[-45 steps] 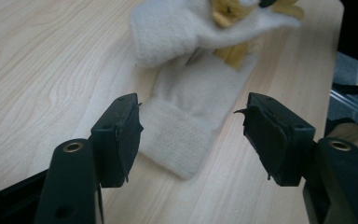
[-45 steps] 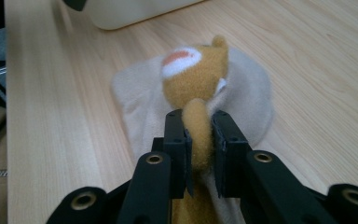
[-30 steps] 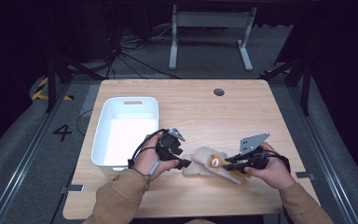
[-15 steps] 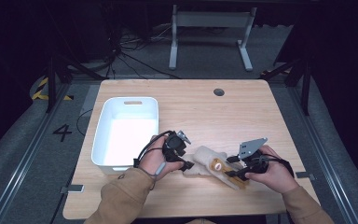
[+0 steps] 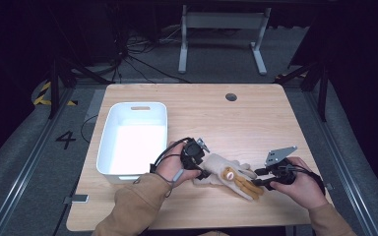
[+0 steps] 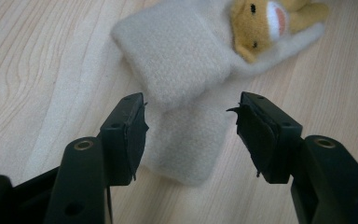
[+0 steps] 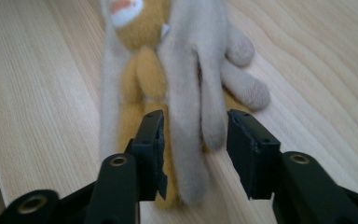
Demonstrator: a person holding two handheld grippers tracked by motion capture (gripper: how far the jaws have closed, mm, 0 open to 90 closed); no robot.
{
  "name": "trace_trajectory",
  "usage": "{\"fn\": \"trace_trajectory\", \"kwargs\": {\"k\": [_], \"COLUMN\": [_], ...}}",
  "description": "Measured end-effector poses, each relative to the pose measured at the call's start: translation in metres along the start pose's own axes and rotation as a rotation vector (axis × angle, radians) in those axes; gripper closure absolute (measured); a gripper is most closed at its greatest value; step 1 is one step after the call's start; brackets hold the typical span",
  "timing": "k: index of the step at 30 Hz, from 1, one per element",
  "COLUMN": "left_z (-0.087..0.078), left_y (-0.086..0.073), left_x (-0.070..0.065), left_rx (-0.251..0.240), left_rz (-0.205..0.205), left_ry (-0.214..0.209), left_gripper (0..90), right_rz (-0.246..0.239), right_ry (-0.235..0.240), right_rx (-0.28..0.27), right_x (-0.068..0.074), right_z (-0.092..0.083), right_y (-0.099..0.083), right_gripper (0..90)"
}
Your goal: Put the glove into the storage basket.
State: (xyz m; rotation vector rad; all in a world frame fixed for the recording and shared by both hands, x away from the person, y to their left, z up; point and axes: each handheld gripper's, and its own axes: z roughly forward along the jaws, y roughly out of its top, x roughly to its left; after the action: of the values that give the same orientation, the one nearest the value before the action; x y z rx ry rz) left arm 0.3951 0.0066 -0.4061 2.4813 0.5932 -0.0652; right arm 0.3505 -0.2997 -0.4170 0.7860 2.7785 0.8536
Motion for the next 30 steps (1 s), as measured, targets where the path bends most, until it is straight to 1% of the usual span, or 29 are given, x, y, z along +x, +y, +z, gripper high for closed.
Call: {"fn": "trace_trajectory", "kwargs": {"k": [1, 2, 4, 5, 6, 7, 8, 9, 10, 11, 12, 13, 14, 15, 17, 18, 19, 21, 23, 24, 27, 30], "left_z": [0.001, 0.002, 0.004, 0.004, 0.004, 0.004, 0.005, 0.005, 0.006, 0.006, 0.006, 0.007, 0.007, 0.007, 0.007, 0.007, 0.008, 0.009, 0.011, 0.013, 0.015, 0.018], "left_y": [0.001, 0.001, 0.002, 0.002, 0.002, 0.002, 0.002, 0.002, 0.001, 0.001, 0.001, 0.000, 0.000, 0.000, -0.001, 0.000, -0.001, 0.000, 0.000, 0.000, -0.001, -0.001], "left_x": [0.000, 0.000, 0.000, 0.000, 0.000, 0.001, 0.001, 0.002, 0.003, 0.003, 0.005, 0.006, 0.006, 0.006, 0.007, 0.008, 0.008, 0.009, 0.010, 0.011, 0.013, 0.014], "left_rx": [0.004, 0.009, 0.019, 0.019, 0.022, 0.024, 0.027, 0.027, 0.030, 0.030, 0.034, 0.035, 0.036, 0.036, 0.033, 0.034, 0.032, 0.025, 0.018, 0.020, 0.034, 0.037], "left_rz": [0.009, 0.011, 0.012, 0.012, 0.015, 0.014, 0.014, 0.010, 0.005, 0.005, 0.003, 0.005, -0.003, -0.003, -0.004, -0.004, -0.005, -0.005, -0.014, -0.024, -0.019, -0.025], "left_ry": [0.003, 0.000, -0.004, -0.004, -0.002, -0.002, -0.005, -0.006, -0.013, -0.013, -0.020, -0.018, -0.016, -0.016, -0.013, -0.013, -0.012, -0.011, -0.016, -0.022, -0.027, -0.035], "left_gripper": [43.1, 43.4, 44.2, 44.4, 44.7, 44.7, 44.7, 44.7, 45.8, 46.8, 46.8, 47.6, 48.1, 48.2, 48.2, 48.2, 48.6, 53.3, 55.0, 59.4, 59.9, 60.7], "right_rz": [0.000, 0.003, 0.030, 0.030, 0.032, 0.032, 0.042, 0.039, 0.053, 0.053, 0.053, 0.049, 0.045, 0.045, 0.028, 0.023, 0.019, 0.014, 0.007, 0.003, 0.001, 0.002], "right_ry": [0.000, -0.002, 0.017, 0.017, 0.012, 0.012, 0.017, 0.022, 0.032, 0.032, 0.032, 0.027, 0.022, 0.022, 0.005, 0.005, 0.007, 0.005, 0.007, 0.009, 0.011, 0.012], "right_rx": [0.000, 0.016, 0.039, 0.039, 0.057, 0.057, 0.077, 0.096, 0.123, 0.123, 0.128, 0.136, 0.143, 0.143, 0.150, 0.154, 0.154, 0.152, 0.155, 0.157, 0.157, 0.158], "right_x": [0.000, 0.000, 0.001, 0.001, 0.001, 0.001, 0.001, 0.001, 0.001, 0.001, 0.001, 0.000, 0.000, 0.000, 0.001, 0.001, 0.001, 0.001, 0.001, 0.001, 0.001, 0.001], "right_z": [0.000, 0.000, -0.001, -0.001, -0.001, -0.001, -0.001, 0.000, 0.001, 0.001, 0.002, 0.003, 0.005, 0.005, 0.005, 0.005, 0.005, 0.006, 0.007, 0.007, 0.007, 0.008], "right_y": [0.000, -0.001, -0.003, -0.003, -0.005, -0.005, -0.005, -0.006, -0.008, -0.008, -0.009, -0.009, -0.009, -0.009, -0.009, -0.009, -0.009, -0.009, -0.009, -0.009, -0.009, -0.008], "right_gripper": [58.7, 59.8, 62.5, 62.5, 62.7, 62.7, 63.1, 63.4, 64.8, 64.8, 66.0, 68.1, 73.9, 73.9, 83.9, 85.1, 85.8, 86.2, 86.5, 86.6, 86.7, 86.7]}}
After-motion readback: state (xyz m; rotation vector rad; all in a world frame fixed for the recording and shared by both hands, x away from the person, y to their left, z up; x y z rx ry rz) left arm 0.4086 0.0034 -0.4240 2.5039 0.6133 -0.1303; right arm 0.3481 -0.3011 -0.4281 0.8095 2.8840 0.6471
